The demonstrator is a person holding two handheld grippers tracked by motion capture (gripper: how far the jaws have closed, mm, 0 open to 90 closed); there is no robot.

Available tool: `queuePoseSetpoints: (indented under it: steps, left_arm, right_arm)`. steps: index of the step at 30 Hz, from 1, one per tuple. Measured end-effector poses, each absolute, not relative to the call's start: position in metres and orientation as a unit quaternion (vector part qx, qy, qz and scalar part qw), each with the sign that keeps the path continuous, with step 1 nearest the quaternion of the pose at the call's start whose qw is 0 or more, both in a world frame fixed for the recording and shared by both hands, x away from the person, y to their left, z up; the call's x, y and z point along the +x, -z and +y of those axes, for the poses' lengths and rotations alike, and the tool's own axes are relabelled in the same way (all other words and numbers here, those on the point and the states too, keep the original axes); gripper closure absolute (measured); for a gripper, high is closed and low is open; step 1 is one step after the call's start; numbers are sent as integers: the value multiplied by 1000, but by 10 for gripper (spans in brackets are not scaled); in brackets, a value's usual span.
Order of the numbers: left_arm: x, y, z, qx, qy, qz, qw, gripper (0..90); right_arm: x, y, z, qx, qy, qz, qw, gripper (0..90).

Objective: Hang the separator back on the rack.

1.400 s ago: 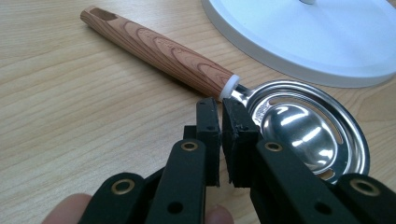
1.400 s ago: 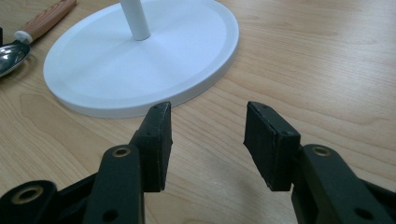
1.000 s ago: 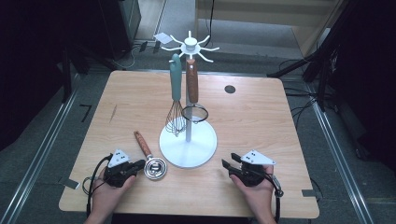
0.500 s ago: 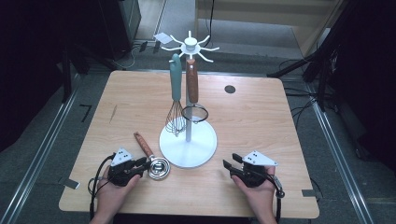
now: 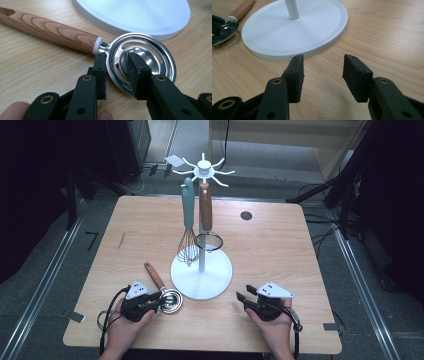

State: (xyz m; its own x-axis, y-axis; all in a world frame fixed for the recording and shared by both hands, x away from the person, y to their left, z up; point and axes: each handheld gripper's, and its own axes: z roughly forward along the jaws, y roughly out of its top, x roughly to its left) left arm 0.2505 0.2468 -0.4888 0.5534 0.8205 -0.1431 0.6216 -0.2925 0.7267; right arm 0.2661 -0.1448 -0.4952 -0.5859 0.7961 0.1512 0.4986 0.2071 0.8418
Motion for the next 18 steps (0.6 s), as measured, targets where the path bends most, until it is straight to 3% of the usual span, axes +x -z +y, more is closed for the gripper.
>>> queuePoseSetpoints:
  steps: [18]
  left_arm:
    - [230, 488, 217, 804, -114, 436, 387, 690]
  right_arm:
    - [249, 486, -120, 375, -484, 778, 142, 523]
